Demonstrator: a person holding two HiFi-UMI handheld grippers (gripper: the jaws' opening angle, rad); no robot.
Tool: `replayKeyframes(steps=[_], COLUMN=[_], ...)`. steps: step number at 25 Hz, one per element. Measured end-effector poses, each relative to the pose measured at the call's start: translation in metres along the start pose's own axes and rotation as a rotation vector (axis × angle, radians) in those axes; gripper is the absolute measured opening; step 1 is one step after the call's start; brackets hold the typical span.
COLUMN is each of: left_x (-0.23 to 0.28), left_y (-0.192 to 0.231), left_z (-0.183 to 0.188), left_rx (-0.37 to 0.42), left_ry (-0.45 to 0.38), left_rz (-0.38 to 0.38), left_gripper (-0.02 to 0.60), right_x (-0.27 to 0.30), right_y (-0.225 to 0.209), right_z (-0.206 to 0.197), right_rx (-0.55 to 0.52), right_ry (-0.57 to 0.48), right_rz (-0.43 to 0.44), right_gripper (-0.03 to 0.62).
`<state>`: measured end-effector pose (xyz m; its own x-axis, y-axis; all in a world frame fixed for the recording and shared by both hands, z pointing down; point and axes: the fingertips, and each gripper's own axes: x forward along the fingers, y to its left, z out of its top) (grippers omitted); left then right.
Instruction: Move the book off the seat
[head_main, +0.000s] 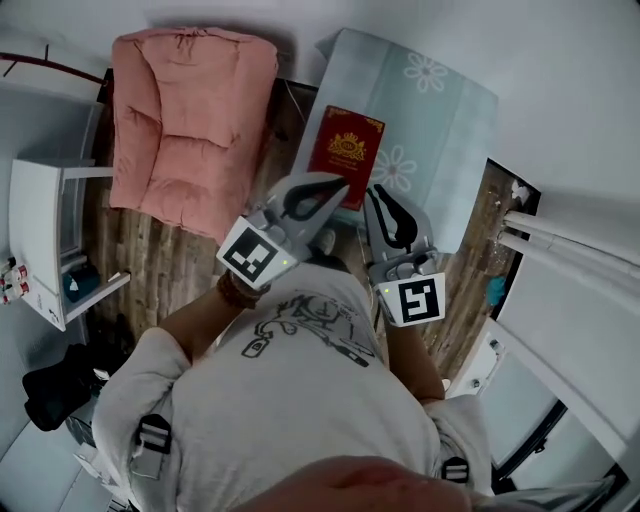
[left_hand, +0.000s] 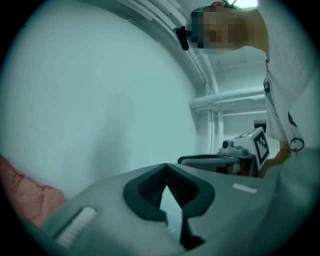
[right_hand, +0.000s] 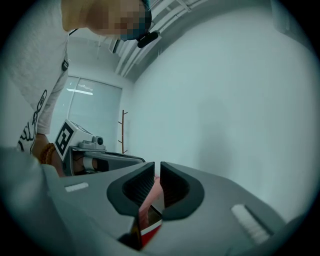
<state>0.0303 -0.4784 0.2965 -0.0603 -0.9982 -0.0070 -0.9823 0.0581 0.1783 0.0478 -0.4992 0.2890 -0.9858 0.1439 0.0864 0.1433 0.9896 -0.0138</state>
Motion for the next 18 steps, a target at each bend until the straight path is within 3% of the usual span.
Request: replayKeyframes(steps=[7,18], left_x=[-0.011,-0.013], left_y=[-0.017,-0.027], left_z=[0.041,0.055], left_rx=[0.040,0.022], left_ry=[-0.034,-0.044], left_rz=[-0.034,-0.067], left_gripper=[0.003,0.003], right_x=[-0.011,-0.013], right_y=[0.018,0.025], right_z=[0.042,0.060], right_rx=[-0.038,-0.027], right_ry=[-0.045,-0.069], right_rz=[0.019,0.014], right_gripper=[0.008,0.008])
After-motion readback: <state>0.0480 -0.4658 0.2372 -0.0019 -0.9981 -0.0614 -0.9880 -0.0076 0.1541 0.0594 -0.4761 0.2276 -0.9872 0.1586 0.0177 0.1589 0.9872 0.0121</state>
